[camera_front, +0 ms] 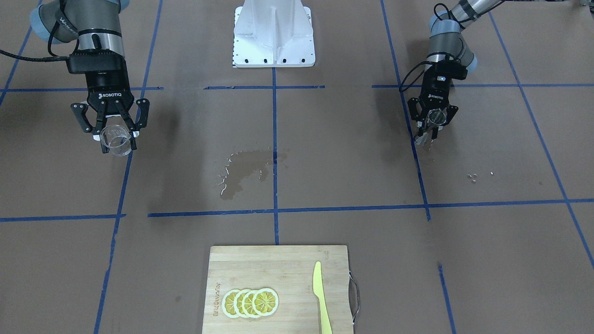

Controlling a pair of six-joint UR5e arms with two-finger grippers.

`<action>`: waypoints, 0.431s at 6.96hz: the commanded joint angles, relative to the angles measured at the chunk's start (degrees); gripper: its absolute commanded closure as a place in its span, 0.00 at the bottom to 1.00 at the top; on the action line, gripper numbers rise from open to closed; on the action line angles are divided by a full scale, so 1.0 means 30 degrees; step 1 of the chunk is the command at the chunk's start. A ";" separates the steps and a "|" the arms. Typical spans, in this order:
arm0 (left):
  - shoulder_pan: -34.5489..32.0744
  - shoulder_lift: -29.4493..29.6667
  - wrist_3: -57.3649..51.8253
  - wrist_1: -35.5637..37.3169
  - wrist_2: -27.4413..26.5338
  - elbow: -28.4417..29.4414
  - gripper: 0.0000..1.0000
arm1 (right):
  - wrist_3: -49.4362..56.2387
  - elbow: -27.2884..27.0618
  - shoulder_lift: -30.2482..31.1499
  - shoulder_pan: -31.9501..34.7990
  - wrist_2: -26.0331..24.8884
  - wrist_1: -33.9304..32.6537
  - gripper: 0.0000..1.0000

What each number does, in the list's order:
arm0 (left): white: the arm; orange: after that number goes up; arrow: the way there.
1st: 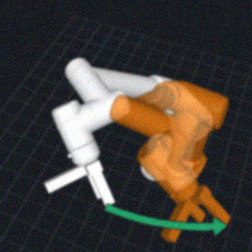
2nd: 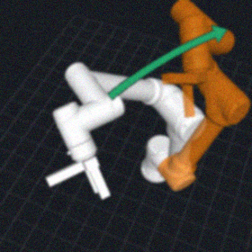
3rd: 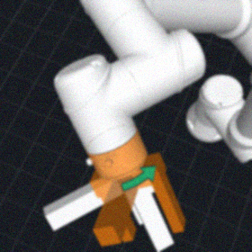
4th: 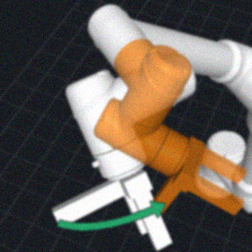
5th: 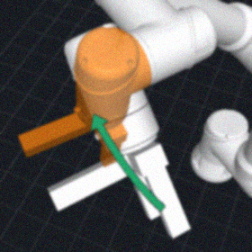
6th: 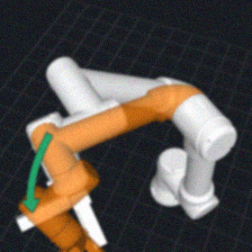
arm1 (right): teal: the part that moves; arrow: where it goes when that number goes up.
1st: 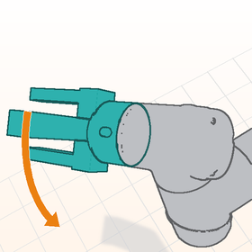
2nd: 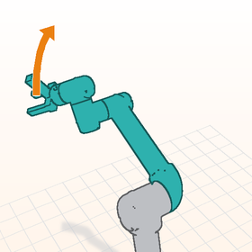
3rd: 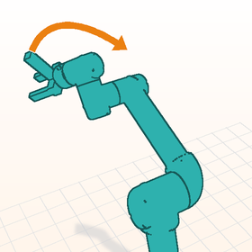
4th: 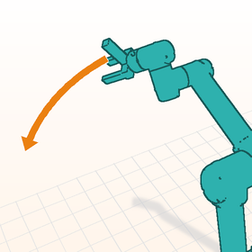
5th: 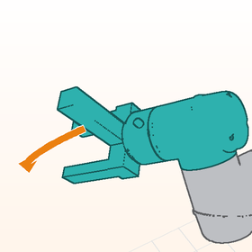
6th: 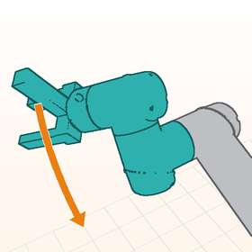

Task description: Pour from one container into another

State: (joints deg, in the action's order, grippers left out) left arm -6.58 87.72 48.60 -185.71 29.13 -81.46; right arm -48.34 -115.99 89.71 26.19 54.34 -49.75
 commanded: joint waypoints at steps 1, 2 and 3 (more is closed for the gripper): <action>-0.0004 -0.0029 -0.0028 -0.0001 0.0045 -0.0034 0.37 | 0.0000 -0.0039 -0.0078 0.0002 0.0022 -0.0028 0.84; -0.0004 -0.0087 -0.0058 -0.0001 0.0074 -0.0063 0.14 | 0.0000 -0.0039 -0.0282 0.0002 0.0022 -0.0145 0.84; -0.0004 -0.0262 -0.0203 -0.0001 0.0539 -0.0122 0.12 | 0.0000 -0.0039 -0.0284 0.0002 0.0022 -0.0146 0.84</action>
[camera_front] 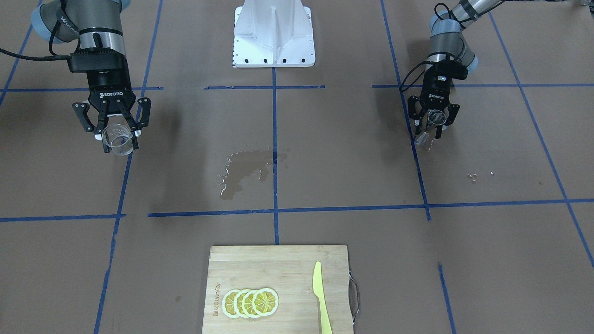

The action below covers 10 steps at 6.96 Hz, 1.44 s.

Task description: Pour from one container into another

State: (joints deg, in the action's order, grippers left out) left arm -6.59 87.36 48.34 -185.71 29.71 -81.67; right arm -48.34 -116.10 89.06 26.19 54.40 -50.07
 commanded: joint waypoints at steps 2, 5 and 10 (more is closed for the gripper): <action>-0.0030 -0.2795 -0.0728 0.0233 0.3816 -0.2788 0.12 | 0.0000 -0.0002 -0.0098 0.0000 0.0001 -0.0068 0.84; -0.0262 -0.6341 -0.2189 0.0176 0.9848 -0.4408 0.13 | 0.0000 -0.0004 -0.0069 0.0000 0.0001 -0.0068 0.84; -0.5540 -0.9140 -0.5810 0.0176 1.5679 -0.2986 0.00 | -0.3798 0.1632 0.1329 -0.0380 -0.1551 0.0543 0.82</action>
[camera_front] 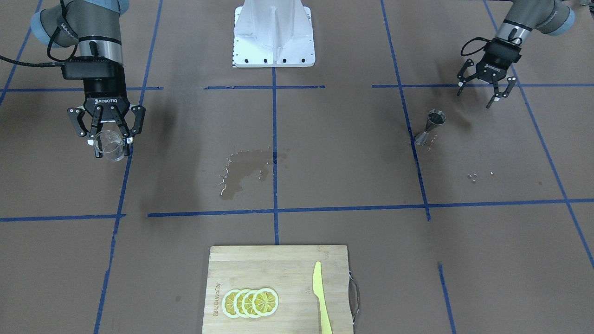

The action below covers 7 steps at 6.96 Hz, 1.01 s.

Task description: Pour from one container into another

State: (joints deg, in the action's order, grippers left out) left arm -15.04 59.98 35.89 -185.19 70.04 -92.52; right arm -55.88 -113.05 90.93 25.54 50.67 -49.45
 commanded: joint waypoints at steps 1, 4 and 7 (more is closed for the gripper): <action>-0.5882 0.0190 -0.3507 0.0088 0.4174 0.0867 0.00 | -0.1469 0.1726 0.0774 -0.0975 -0.1670 0.1963 0.82; -1.5232 0.3547 -0.5137 0.4812 1.4030 0.1338 0.00 | -0.3595 0.3580 0.0920 -0.3407 -0.4809 0.3794 0.79; -1.7571 0.5784 -0.4732 0.9429 1.8910 0.1164 0.00 | -0.5737 0.4139 0.2056 -0.5018 -0.6247 0.3972 0.79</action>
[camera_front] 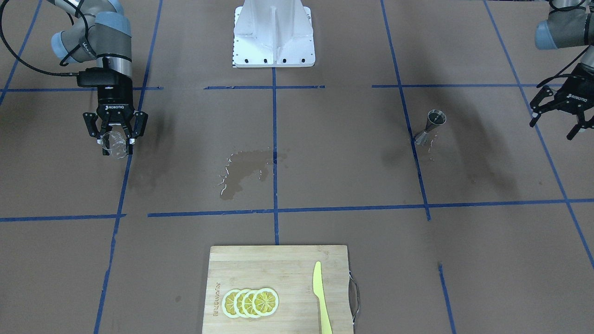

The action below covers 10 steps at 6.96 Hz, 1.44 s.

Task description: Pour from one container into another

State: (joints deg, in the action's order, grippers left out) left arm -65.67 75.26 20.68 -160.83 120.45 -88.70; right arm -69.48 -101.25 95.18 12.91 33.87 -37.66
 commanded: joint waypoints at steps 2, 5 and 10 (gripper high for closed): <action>-0.1540 0.1687 0.0549 0.3822 0.4749 -0.0345 0.00 | -0.2200 0.1252 0.0792 -0.1720 -0.1353 0.0073 0.78; -0.1575 0.1809 0.0666 0.3952 0.4674 -0.0493 0.00 | -0.3030 0.2342 0.0881 -0.2311 -0.1972 0.1155 0.74; -0.1605 0.1809 0.0695 0.3923 0.4151 -0.0610 0.00 | -0.3030 0.3077 0.0822 -0.2516 -0.1972 0.1449 0.50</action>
State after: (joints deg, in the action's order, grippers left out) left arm -70.48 80.69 22.75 -149.05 134.05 -90.47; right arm -78.57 -92.10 97.68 5.46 27.85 -33.53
